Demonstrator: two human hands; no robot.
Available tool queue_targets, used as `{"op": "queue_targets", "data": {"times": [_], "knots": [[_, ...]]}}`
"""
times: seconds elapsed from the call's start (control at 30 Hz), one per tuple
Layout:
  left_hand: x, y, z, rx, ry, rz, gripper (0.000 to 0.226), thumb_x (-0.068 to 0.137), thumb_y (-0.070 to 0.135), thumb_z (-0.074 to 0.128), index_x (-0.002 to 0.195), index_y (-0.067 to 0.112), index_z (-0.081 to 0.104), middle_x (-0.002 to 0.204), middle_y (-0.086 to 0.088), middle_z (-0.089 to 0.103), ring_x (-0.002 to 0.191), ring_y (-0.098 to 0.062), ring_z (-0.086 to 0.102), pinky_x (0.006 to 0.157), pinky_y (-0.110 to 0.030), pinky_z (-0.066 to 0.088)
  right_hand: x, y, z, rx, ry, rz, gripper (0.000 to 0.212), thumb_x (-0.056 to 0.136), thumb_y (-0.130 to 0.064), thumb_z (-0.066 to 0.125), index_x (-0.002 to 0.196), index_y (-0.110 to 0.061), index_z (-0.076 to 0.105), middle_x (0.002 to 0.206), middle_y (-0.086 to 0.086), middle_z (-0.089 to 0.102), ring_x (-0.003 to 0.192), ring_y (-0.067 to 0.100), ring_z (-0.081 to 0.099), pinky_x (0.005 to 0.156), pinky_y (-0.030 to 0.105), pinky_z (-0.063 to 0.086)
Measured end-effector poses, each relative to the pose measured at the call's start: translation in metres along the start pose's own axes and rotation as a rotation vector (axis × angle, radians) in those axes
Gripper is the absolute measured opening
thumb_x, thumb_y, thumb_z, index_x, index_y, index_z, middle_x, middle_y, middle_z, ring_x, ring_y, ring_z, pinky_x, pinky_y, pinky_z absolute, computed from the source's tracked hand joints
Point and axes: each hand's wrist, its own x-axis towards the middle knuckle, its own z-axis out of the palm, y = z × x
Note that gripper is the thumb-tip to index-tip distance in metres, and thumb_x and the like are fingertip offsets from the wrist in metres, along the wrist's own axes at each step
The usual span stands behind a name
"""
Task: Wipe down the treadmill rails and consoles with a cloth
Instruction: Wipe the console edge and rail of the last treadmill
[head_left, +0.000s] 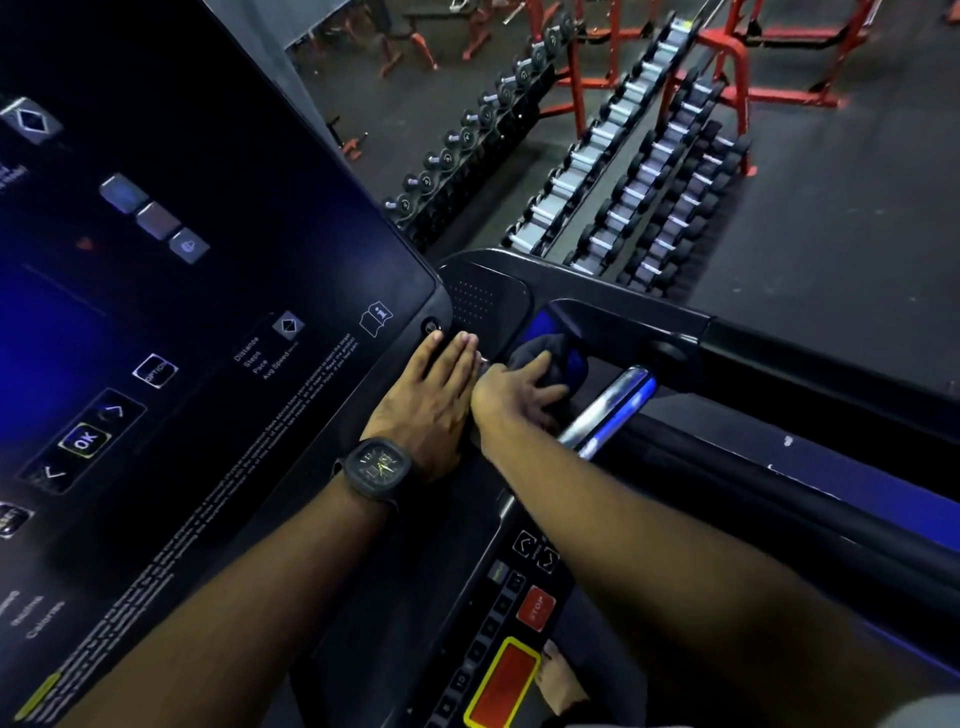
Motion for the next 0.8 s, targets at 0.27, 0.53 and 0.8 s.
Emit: {"op": "queue_targets", "data": {"times": [0.27,0.53,0.8], "knots": [[0.000,0.001,0.001,-0.009,-0.001,0.007,0.078,0.098,0.042,0.021,0.155,-0.004,-0.006,0.164,-0.024,-0.004,0.152,-0.037,-0.007,0.118,-0.056,-0.015,0.011,-0.002,-0.003,0.053,0.101,0.015,0.061,0.107,-0.037,0.034,0.162,-0.036,0.007,0.168,0.014,-0.002,0.143,0.048,0.026,0.112,0.054,0.031],[0.000,0.001,0.005,0.003,0.059,0.010,0.073,0.100,0.038,0.021,0.155,-0.005,-0.001,0.164,-0.025,0.001,0.153,-0.038,-0.001,0.119,-0.058,-0.010,0.026,-0.007,-0.013,-0.148,0.197,-0.359,0.058,0.103,-0.045,0.042,0.156,-0.052,0.019,0.167,0.003,0.009,0.138,0.045,0.029,0.108,0.057,0.038],[0.006,0.004,0.008,0.035,0.065,0.002,0.068,0.103,0.035,0.018,0.155,-0.006,-0.001,0.163,-0.026,0.004,0.152,-0.040,0.002,0.117,-0.058,-0.011,0.017,-0.014,-0.008,-0.001,0.129,-0.094,0.060,0.103,-0.037,0.046,0.158,-0.042,0.023,0.160,0.011,0.017,0.133,0.045,0.035,0.106,0.050,0.036]]}}
